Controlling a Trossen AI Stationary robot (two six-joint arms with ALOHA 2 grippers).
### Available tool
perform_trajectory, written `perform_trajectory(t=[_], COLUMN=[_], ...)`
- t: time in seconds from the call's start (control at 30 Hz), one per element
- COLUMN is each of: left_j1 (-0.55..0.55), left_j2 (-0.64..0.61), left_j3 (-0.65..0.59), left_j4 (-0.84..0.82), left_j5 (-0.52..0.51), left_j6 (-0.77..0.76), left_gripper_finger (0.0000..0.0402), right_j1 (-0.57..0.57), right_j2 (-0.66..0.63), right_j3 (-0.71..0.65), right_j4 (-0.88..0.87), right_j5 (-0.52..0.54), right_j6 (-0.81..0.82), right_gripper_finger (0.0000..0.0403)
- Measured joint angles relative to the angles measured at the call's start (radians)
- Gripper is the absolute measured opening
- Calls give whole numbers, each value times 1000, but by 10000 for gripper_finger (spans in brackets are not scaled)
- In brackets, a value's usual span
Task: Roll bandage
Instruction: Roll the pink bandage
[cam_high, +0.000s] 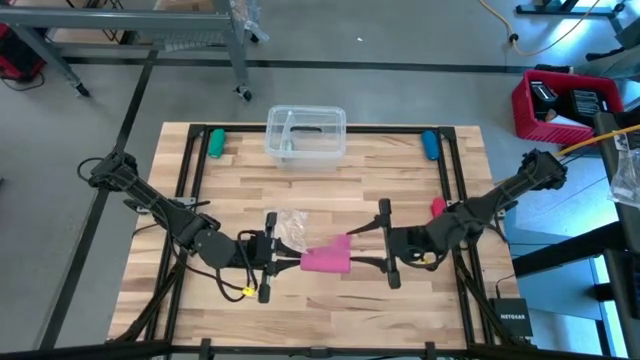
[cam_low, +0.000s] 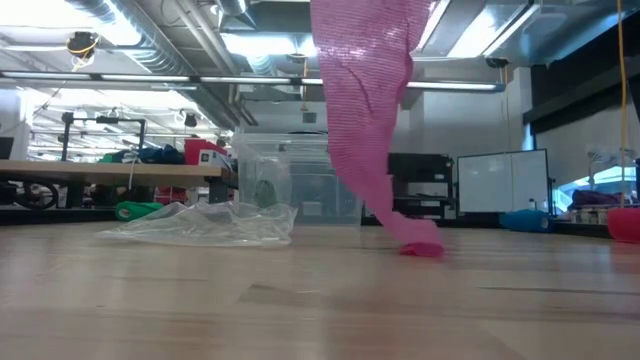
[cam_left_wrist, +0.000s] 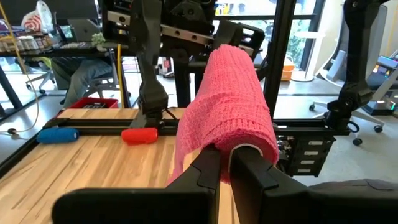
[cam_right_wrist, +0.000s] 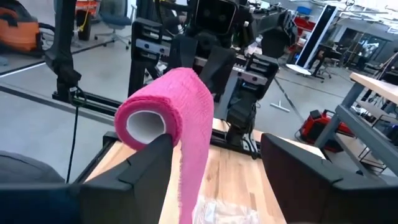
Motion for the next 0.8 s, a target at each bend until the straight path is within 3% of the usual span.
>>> perform_trajectory(t=[0.3, 0.5, 0.8], left_j1=[0, 1, 0], left_j2=[0, 0, 0], left_j3=[0, 0, 0], left_j4=[-2, -14, -14], left_j5=[0, -2, -20], left_j6=[4, 5, 11], left_gripper_finger=[15, 15, 15], right_j1=[0, -1, 2], right_j2=[-2, -7, -7], right_j3=[23, 84, 92], right_j4=[-31, -172, -181], right_j5=[-3, 55, -21], right_j6=[13, 70, 106], right_gripper_finger=[248, 248, 248])
